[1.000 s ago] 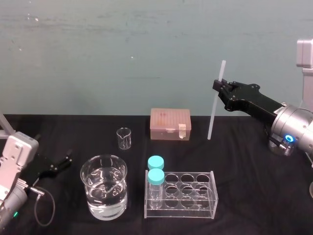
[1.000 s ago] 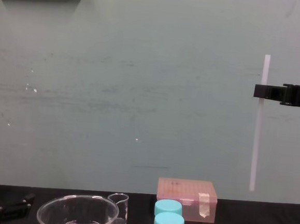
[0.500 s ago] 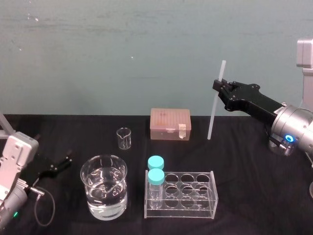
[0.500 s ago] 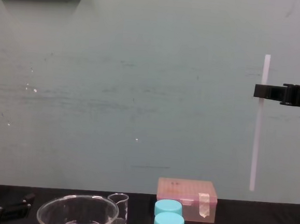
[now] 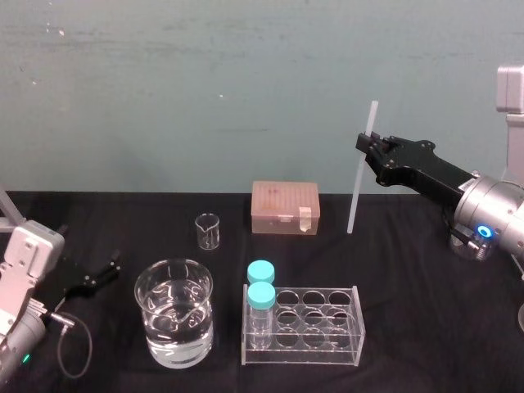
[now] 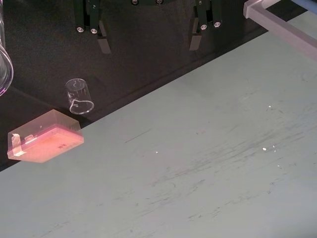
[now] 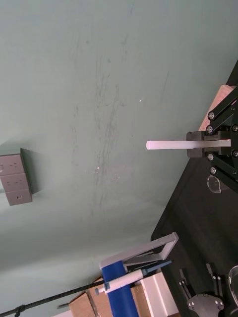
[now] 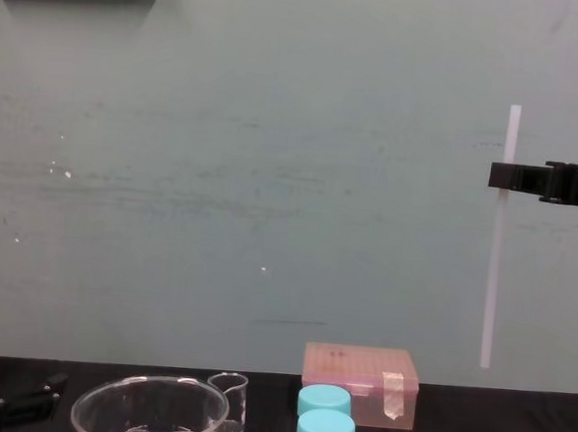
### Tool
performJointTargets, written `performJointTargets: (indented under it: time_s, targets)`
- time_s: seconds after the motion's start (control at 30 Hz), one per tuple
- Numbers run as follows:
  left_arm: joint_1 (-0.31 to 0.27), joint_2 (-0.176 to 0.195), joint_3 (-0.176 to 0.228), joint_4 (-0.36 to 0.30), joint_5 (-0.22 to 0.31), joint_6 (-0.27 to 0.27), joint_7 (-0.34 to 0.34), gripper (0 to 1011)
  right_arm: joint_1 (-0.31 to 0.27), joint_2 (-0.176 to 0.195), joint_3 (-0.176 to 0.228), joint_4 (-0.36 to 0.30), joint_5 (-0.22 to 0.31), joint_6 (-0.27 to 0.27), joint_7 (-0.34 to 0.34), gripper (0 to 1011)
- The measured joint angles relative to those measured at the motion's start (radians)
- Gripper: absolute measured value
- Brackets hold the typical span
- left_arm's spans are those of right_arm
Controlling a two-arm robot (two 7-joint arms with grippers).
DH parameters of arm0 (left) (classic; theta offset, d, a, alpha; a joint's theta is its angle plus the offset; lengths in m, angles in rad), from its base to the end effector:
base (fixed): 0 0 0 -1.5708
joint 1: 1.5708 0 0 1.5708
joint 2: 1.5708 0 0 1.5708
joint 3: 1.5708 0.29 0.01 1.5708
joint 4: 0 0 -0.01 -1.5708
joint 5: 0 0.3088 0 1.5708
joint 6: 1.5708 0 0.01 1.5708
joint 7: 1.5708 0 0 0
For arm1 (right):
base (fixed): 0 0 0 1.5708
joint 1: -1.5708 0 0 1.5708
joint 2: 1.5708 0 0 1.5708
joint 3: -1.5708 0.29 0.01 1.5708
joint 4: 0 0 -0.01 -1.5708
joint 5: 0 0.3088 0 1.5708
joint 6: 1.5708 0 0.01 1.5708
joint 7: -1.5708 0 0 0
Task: Pick up the stirring rod with one hand, then place it down.
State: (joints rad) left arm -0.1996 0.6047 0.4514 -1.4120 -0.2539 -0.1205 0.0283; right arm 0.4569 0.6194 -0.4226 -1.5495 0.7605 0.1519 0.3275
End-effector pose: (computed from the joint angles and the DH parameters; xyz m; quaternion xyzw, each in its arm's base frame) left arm 0.3581 0.0827 -0.3022 0.1415 -0.1325 0.5799 0.7913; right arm 0.4137 -0.0683 -0.1637 0.0188 0.0032 -0.4374 0.8990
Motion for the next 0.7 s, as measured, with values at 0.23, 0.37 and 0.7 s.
performJointTargets:
  time_s: [0.23, 0.37, 0.7]
  targets:
    - [0.0, 0.0, 0.0, 0.0, 0.0, 0.0, 0.0, 1005, 0.0, 0.0, 0.0, 0.0, 0.0, 0.0, 0.0, 68]
    - [0.0, 0.0, 0.0, 0.0, 0.0, 0.0, 0.0, 1005, 0.0, 0.0, 0.0, 0.0, 0.0, 0.0, 0.0, 68]
    - [0.0, 0.0, 0.0, 0.0, 0.0, 0.0, 0.0, 1005, 0.0, 0.0, 0.0, 0.0, 0.0, 0.0, 0.0, 68]
